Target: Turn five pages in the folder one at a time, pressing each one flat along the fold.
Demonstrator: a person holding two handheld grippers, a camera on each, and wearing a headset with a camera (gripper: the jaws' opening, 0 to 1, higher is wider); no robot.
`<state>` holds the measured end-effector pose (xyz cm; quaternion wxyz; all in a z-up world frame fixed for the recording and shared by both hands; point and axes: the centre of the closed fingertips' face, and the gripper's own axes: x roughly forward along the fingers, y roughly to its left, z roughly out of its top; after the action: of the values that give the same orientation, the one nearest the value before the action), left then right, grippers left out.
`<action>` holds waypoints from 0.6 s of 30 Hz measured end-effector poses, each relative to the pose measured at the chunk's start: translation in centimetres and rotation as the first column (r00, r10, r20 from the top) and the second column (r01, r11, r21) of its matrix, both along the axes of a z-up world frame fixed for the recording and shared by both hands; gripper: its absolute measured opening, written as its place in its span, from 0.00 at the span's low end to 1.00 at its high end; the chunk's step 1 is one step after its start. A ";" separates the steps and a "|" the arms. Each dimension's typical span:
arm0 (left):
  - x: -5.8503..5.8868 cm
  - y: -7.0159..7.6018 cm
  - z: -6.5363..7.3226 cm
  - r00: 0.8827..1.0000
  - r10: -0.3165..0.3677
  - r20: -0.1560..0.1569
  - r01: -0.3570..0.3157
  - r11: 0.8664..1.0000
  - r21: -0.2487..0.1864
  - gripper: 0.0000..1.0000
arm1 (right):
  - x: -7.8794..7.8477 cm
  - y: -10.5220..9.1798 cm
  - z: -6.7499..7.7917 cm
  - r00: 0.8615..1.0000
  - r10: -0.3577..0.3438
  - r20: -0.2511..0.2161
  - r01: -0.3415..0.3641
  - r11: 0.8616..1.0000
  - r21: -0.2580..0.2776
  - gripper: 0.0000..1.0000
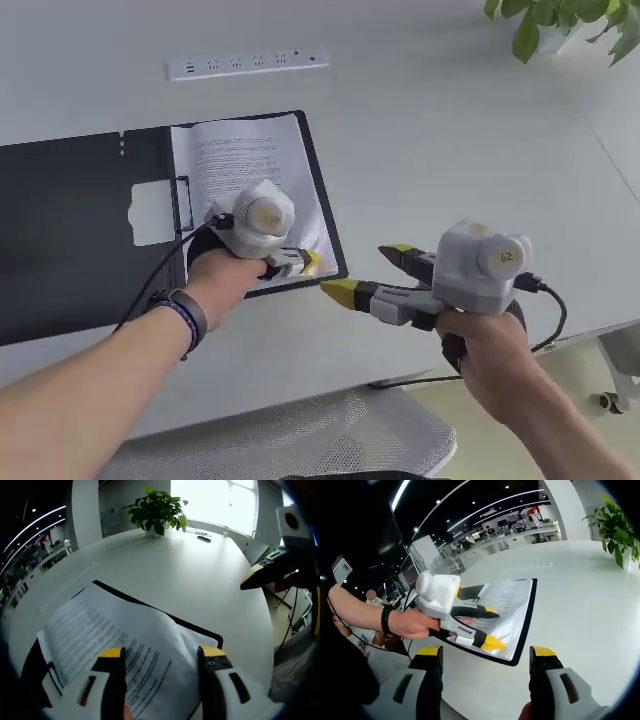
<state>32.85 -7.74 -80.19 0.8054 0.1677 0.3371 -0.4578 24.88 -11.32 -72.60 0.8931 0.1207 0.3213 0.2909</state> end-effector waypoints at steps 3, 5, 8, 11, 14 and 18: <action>0.0 0.0 0.0 1.000 0.002 0.000 -0.002 1.000 -0.005 0.57 | 1.0 0.2 -0.2 1.000 0.003 0.002 -0.003 1.000 0.009 0.67; -0.1 0.0 0.0 1.000 0.002 0.001 -0.002 1.000 -0.004 0.57 | 1.6 0.4 -0.4 1.000 0.002 0.000 -0.002 1.000 0.020 0.67; -0.1 0.0 0.1 1.000 0.002 0.000 -0.002 1.000 -0.003 0.57 | 2.5 0.5 -0.6 1.000 0.004 0.002 -0.004 1.000 0.030 0.65; -0.2 0.0 0.1 1.000 0.002 -0.001 -0.002 1.000 -0.005 0.57 | 3.5 0.7 -0.8 1.000 0.004 0.000 -0.004 0.999 0.049 0.63; -0.3 0.0 0.1 1.000 0.002 -0.001 -0.002 1.000 -0.007 0.57 | 4.3 0.8 -1.1 1.000 -0.005 -0.004 0.006 0.998 0.066 0.60; -0.3 0.0 0.2 1.000 0.002 -0.001 -0.002 1.000 -0.006 0.57 | 5.8 1.2 -1.7 0.999 -0.023 -0.029 0.027 0.992 0.119 0.56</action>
<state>32.55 -7.73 -80.02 0.8062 0.1646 0.3362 -0.4581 30.66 -10.12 -74.26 0.8833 0.1821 0.3140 0.2967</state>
